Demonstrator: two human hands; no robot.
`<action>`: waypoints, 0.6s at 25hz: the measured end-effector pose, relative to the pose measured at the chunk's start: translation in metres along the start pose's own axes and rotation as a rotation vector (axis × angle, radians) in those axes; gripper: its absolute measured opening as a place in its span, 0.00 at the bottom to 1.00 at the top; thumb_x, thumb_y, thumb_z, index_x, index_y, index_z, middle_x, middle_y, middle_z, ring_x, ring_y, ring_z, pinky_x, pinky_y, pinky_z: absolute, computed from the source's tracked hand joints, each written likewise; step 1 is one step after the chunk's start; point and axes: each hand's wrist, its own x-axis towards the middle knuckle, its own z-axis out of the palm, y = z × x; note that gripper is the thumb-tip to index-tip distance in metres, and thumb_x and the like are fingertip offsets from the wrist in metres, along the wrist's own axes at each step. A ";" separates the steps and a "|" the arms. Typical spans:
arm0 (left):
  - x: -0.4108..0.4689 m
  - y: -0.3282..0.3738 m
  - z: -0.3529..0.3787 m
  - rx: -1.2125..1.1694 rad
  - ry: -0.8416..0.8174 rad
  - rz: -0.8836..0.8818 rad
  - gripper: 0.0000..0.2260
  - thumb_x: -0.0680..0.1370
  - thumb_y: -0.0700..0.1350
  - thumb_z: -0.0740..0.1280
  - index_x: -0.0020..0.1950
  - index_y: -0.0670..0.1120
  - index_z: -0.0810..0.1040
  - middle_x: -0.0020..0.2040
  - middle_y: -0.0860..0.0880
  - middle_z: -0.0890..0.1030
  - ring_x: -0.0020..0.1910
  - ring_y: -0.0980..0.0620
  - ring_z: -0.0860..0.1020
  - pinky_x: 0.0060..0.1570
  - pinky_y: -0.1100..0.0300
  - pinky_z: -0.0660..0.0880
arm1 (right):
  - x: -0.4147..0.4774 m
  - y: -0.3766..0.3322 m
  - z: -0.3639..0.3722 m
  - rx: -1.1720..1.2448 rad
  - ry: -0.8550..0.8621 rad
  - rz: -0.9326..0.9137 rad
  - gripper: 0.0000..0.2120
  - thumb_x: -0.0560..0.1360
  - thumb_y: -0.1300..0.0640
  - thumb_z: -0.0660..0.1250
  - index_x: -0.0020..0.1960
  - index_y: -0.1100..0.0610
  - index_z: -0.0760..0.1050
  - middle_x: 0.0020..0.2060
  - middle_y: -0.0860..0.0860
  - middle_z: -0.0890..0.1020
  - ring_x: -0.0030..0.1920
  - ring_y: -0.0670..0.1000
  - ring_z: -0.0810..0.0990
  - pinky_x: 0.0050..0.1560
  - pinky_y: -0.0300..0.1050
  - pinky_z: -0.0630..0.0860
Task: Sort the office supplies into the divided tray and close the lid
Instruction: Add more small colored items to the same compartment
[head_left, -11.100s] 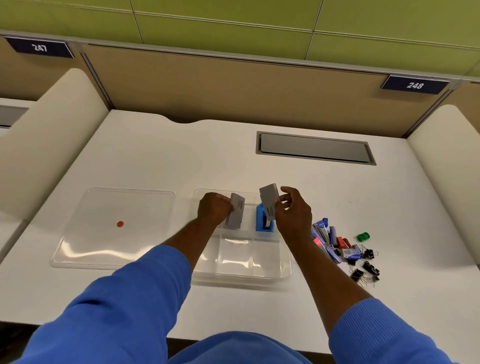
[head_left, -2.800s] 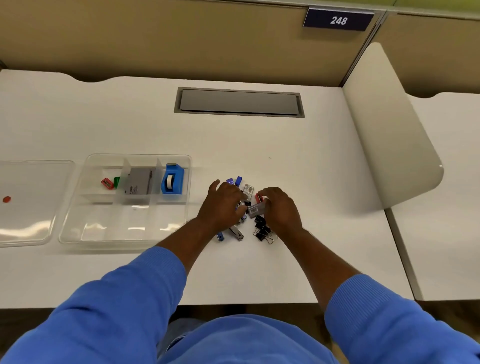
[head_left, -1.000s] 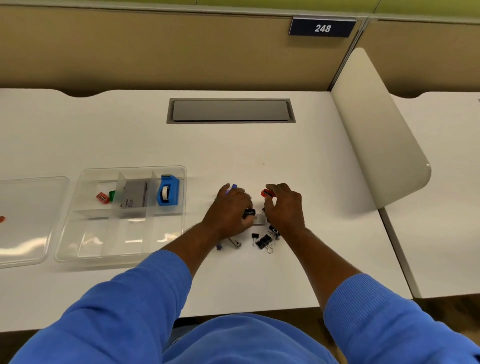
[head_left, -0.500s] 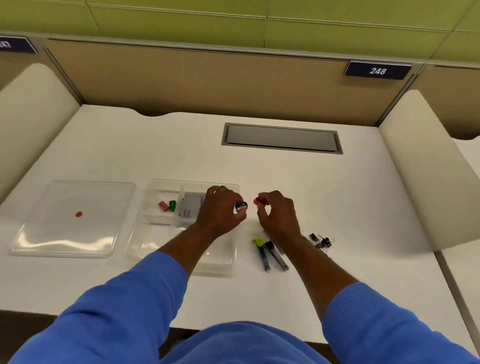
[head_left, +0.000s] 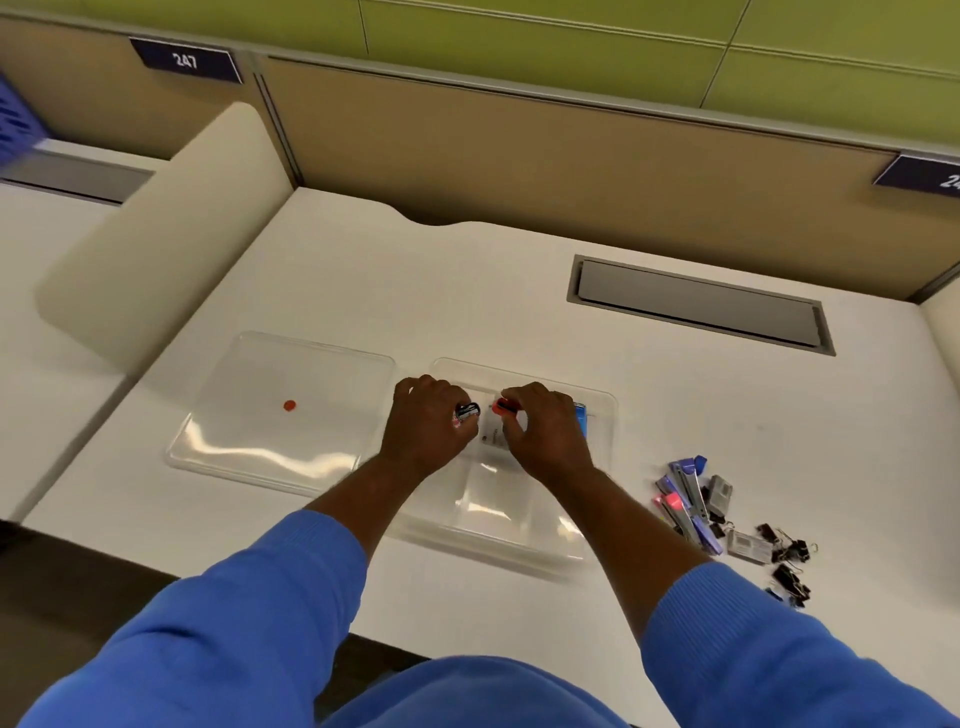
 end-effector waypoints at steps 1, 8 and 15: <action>0.000 -0.009 -0.001 -0.003 0.002 -0.009 0.08 0.73 0.56 0.69 0.45 0.53 0.81 0.40 0.56 0.80 0.45 0.52 0.77 0.56 0.54 0.65 | 0.004 -0.007 0.007 -0.030 -0.015 0.005 0.11 0.77 0.51 0.69 0.59 0.49 0.78 0.53 0.47 0.82 0.54 0.52 0.77 0.59 0.46 0.67; 0.008 -0.055 0.001 -0.022 -0.031 0.009 0.10 0.72 0.58 0.68 0.47 0.54 0.81 0.42 0.56 0.81 0.48 0.53 0.76 0.59 0.54 0.62 | 0.028 -0.042 0.044 -0.147 -0.019 0.028 0.08 0.76 0.51 0.69 0.55 0.49 0.81 0.49 0.47 0.84 0.50 0.52 0.79 0.58 0.50 0.66; 0.019 -0.062 0.006 -0.032 -0.031 0.041 0.12 0.72 0.56 0.69 0.49 0.51 0.82 0.45 0.54 0.82 0.51 0.50 0.78 0.61 0.52 0.63 | 0.035 -0.046 0.049 -0.184 -0.094 0.101 0.15 0.80 0.52 0.65 0.66 0.50 0.77 0.62 0.49 0.81 0.65 0.52 0.74 0.70 0.53 0.61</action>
